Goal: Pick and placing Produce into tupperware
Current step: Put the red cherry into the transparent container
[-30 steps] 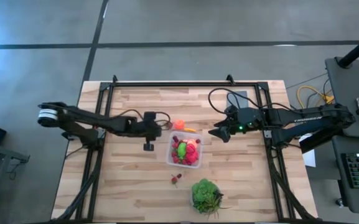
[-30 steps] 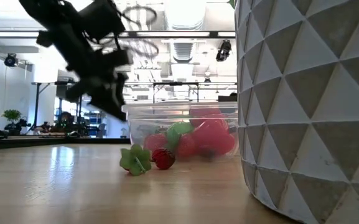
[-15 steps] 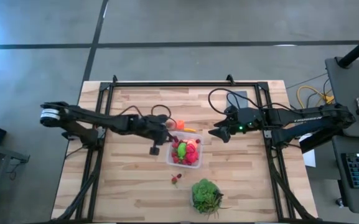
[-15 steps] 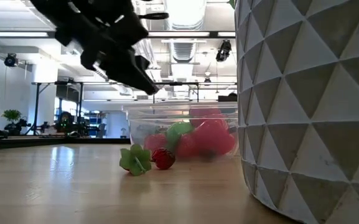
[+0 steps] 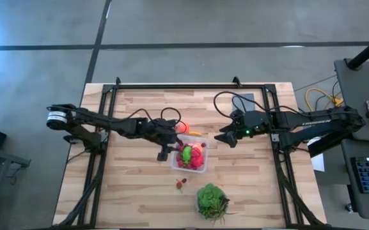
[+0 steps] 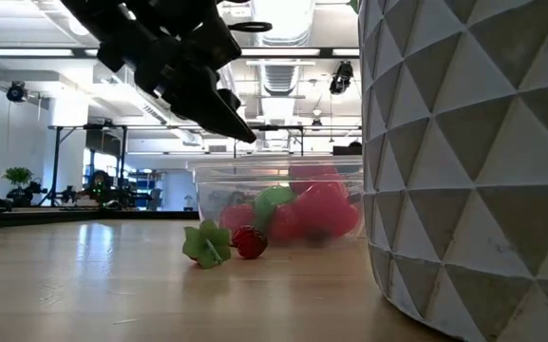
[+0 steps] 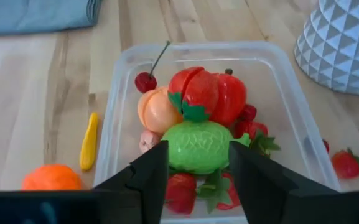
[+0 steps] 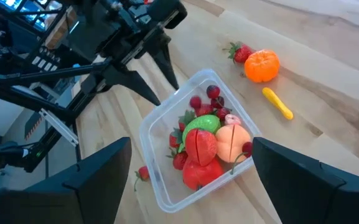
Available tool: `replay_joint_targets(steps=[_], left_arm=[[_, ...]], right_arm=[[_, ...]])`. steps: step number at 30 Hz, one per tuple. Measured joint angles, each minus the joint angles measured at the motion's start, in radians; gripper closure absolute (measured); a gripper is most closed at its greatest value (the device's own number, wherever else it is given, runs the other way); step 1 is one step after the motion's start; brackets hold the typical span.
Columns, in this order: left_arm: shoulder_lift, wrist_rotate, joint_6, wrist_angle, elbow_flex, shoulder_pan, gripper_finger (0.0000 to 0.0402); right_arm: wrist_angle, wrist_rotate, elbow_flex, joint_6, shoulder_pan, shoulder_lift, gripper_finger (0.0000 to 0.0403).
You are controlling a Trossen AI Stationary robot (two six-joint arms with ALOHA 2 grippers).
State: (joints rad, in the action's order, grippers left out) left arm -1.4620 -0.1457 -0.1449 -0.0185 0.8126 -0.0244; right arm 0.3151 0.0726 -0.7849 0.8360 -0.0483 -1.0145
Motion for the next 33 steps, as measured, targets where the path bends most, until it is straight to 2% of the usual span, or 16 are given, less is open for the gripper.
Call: replay_joint_targets(steps=[5,9,15,19,25,33], left_arm=[[0.032,0.001,0.034,0.063,-0.007,0.0,0.0205],[0.083,0.006,0.037,0.18,-0.009,0.0,0.0197],[0.196,0.052,0.047,0.364,-0.019,0.0,0.0196],[0.278,0.099,0.088,0.457,-0.035,0.0,0.0196],[0.392,0.137,0.139,0.479,-0.097,0.0,0.0196],[0.51,0.152,0.218,0.473,-0.188,0.001,0.0196]], right_arm=[[-0.007,-0.04,0.0,-0.015,-0.018,-0.001,0.0078],[-0.048,-0.051,0.0,0.005,-0.039,-0.013,0.0078],[-0.256,-0.046,-0.003,0.044,-0.045,-0.062,0.0078],[-0.475,-0.046,-0.013,0.047,-0.045,-0.116,0.0078],[-0.785,-0.047,-0.056,0.089,-0.046,-0.2,0.0078],[-0.814,-0.047,-0.215,0.061,-0.055,-0.312,0.0078]])
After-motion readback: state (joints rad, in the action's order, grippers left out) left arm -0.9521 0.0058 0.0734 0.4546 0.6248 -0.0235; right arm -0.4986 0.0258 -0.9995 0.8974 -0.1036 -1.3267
